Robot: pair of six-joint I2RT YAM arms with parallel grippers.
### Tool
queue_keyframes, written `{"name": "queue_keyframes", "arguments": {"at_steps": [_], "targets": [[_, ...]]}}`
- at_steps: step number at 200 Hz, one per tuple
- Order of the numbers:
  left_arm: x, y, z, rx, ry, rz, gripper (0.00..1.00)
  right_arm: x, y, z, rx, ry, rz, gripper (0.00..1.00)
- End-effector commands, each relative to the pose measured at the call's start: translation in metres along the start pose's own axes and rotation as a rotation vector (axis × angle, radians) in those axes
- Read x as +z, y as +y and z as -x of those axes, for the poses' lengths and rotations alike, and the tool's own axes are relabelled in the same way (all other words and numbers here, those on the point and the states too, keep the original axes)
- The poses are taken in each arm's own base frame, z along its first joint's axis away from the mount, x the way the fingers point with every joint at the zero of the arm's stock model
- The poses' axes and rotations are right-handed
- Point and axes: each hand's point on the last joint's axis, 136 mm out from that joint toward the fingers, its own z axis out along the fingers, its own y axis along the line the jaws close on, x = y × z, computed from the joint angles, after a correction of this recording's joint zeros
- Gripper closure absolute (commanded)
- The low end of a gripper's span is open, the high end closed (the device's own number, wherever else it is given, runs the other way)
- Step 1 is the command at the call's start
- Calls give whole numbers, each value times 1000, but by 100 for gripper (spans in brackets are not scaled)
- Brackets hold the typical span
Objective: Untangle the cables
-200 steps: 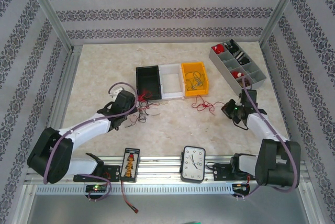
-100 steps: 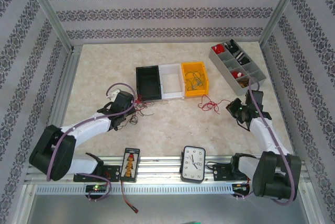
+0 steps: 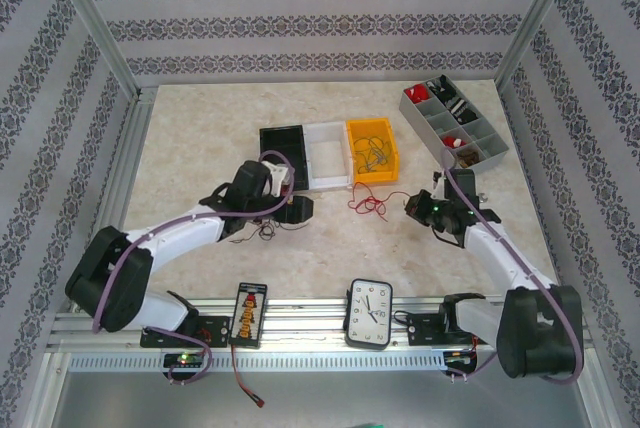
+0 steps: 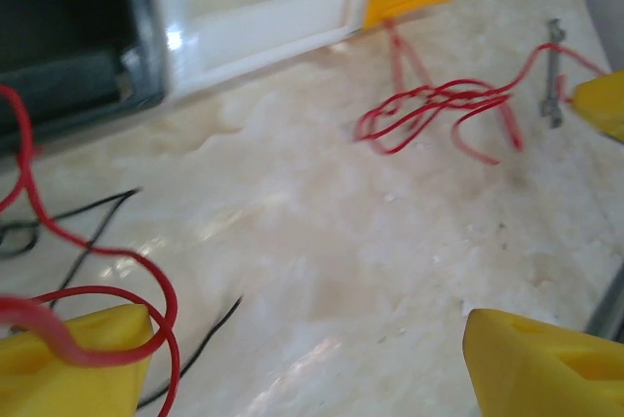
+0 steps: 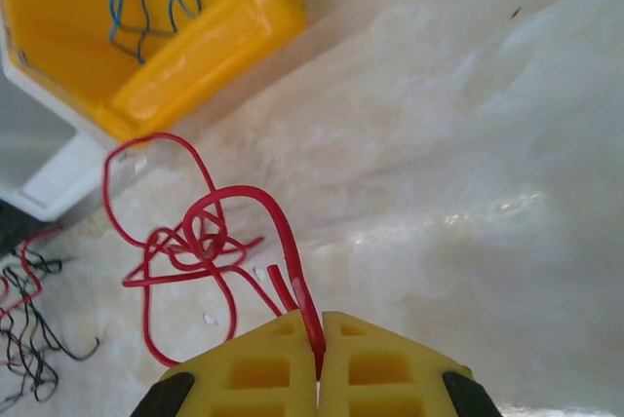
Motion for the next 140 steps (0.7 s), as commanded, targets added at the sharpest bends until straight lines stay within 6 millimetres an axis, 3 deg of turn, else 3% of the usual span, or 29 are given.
{"name": "queue_keyframes", "arguments": {"at_steps": [1, 35, 70, 109, 140], "targets": [[21, -24, 8, 91, 28, -96, 18, 6, 18, -2, -83, 45, 40, 100], [60, -36, 22, 120, 48, -75, 20, 18, 31, -15, -128, 110, 64, 100], [89, -15, 33, 130, 9, 102, 22, 19, 39, -19, -151, 127, 79, 100], [106, 3, 31, 116, 35, 197, 40, 19, 40, -20, -162, 131, 82, 100], [115, 4, 23, 104, 63, 177, 56, 19, 40, -19, -163, 127, 83, 100]]}}
